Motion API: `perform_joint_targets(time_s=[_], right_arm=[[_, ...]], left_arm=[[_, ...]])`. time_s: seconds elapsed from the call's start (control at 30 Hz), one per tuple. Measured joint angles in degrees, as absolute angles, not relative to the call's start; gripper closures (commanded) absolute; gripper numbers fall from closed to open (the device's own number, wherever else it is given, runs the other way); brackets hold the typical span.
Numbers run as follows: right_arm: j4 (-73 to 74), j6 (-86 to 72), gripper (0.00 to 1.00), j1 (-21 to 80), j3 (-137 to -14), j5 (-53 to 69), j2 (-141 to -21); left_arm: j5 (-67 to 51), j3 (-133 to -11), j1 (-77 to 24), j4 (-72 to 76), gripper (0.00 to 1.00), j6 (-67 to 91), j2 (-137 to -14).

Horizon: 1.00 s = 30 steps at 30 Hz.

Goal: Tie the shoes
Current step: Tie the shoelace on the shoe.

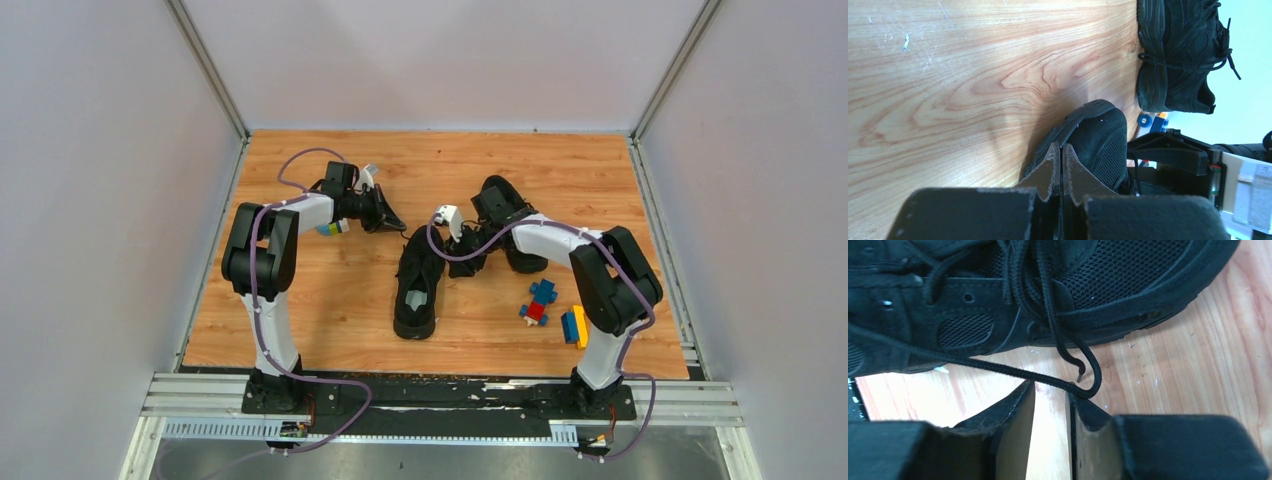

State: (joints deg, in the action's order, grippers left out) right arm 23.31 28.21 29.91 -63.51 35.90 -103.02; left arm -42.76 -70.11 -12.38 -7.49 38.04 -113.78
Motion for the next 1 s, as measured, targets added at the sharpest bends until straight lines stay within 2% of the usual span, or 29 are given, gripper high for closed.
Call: perform_joint_targets(time_s=[0.17,0.37,0.53,0.73,0.8,0.97,1.0], right_arm=[[21.37,28.67,0.6,30.7,-63.7,34.24,-105.62],[18.85,28.91,0.6,31.33,-64.31,30.92,-106.74],[17.91,29.43,0.65,31.81,-64.47,28.1,-106.85],[18.11,31.33,0.61,32.01,-64.53,26.55,-106.74],[18.04,31.7,0.66,32.01,-64.55,26.55,-106.74],[17.85,31.64,0.99,32.01,-66.17,28.38,-108.49],[17.56,31.66,1.0,32.01,-66.63,28.82,-108.92]], left_arm=[[-42.78,-70.11,-12.29,-7.46,1.0,38.06,-113.78],[-42.96,-70.11,-12.29,-7.44,1.0,38.15,-113.78],[-43.03,-70.11,-12.29,-7.44,1.0,38.24,-113.78],[-43.27,-70.11,-12.29,-7.44,1.0,38.24,-113.78],[-43.33,-70.11,-12.29,-7.44,1.0,38.24,-113.78],[-43.42,-70.11,-12.29,-7.46,1.0,38.2,-113.78],[-43.42,-70.11,-12.29,-7.49,1.0,38.17,-113.78]])
